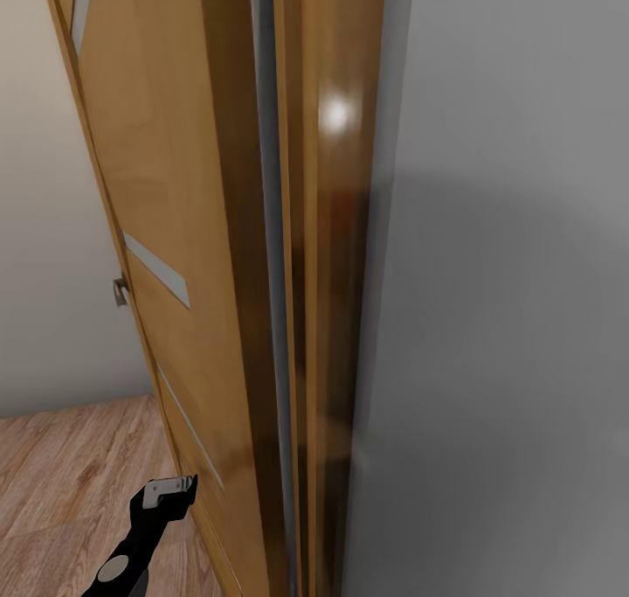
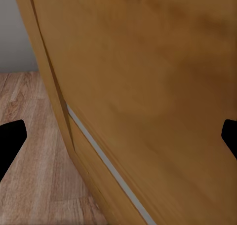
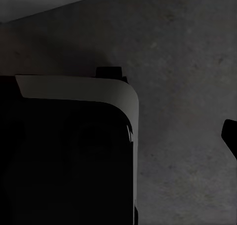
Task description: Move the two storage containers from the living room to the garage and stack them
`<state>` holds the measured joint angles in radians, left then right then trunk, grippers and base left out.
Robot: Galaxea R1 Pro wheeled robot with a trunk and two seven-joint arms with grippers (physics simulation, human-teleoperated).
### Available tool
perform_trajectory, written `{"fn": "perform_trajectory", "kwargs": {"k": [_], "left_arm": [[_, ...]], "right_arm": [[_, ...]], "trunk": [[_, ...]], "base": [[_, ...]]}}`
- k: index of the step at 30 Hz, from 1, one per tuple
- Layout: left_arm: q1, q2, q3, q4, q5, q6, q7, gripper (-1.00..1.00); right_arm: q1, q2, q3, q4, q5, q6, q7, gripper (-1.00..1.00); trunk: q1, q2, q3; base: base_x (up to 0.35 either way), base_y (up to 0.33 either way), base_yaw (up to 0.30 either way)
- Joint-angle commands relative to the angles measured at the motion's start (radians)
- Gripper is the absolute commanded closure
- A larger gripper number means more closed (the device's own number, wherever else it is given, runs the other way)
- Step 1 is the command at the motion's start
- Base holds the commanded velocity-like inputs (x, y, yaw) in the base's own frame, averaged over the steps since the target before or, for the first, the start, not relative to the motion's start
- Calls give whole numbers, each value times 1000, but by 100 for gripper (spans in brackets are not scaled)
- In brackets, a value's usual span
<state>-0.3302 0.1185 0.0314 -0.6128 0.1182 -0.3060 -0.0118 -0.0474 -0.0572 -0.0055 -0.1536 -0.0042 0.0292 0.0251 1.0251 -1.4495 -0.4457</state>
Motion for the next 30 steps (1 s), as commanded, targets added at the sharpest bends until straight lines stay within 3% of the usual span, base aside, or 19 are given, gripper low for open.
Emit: {"fn": "perform_trajectory", "kwargs": {"k": [1,30], "left_arm": [[-1,0,-4,-4,6,-2,-7,-100],[-1,0,-4,-3,6,-2,-7,-100]], "right_arm": [[0,0,-1,-1,0,3,3,-100],[0,-1,-1,-3,0,3,3,-100]], "trunk": [[0,-1,-1],[0,-1,-1]], "base": [[0,0,0],[0,0,0]]}}
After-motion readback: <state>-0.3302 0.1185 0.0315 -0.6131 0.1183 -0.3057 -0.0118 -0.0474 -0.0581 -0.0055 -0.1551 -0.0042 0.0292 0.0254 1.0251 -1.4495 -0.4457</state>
